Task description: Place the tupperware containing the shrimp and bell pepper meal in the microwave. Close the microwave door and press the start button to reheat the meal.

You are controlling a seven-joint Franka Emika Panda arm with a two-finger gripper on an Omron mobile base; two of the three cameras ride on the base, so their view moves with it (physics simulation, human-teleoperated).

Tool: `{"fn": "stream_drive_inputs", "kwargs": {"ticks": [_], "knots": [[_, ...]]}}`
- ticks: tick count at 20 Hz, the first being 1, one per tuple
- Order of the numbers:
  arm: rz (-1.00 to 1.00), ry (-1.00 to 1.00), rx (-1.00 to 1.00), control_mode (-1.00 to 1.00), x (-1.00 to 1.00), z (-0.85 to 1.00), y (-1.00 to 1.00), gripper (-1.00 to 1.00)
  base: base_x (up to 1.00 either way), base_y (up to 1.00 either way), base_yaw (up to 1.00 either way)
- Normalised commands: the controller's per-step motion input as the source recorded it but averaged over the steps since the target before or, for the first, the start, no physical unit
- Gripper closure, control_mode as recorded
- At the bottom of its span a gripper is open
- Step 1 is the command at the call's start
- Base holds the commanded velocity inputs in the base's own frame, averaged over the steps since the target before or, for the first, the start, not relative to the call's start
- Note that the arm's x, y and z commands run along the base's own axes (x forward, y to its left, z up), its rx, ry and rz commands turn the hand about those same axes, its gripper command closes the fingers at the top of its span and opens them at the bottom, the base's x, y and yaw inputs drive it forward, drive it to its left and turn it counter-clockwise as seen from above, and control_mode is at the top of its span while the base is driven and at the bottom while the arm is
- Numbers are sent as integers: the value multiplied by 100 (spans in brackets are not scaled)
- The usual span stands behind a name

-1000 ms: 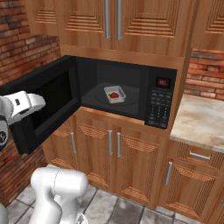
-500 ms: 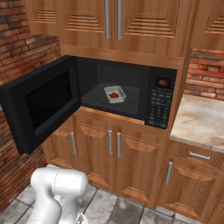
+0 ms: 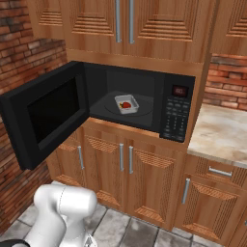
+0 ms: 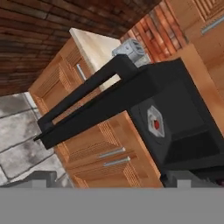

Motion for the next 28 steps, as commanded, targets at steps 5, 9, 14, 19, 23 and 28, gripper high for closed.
{"fn": "stream_drive_inputs", "kwargs": {"ticks": [5,9,14,19,23,28], "knots": [[0,0,-11,-100,66,-19,43,-100,0,0,0],[0,0,-13,-100,67,-13,39,-100,0,0,0],[0,0,-13,-100,71,-9,35,-100,0,0,0],[-1,0,-11,-100,73,-6,21,-100,0,0,0],[-8,0,-11,-100,54,-10,6,-100,0,0,0],[-25,0,-6,-100,3,-37,-47,-100,0,0,0]]}}
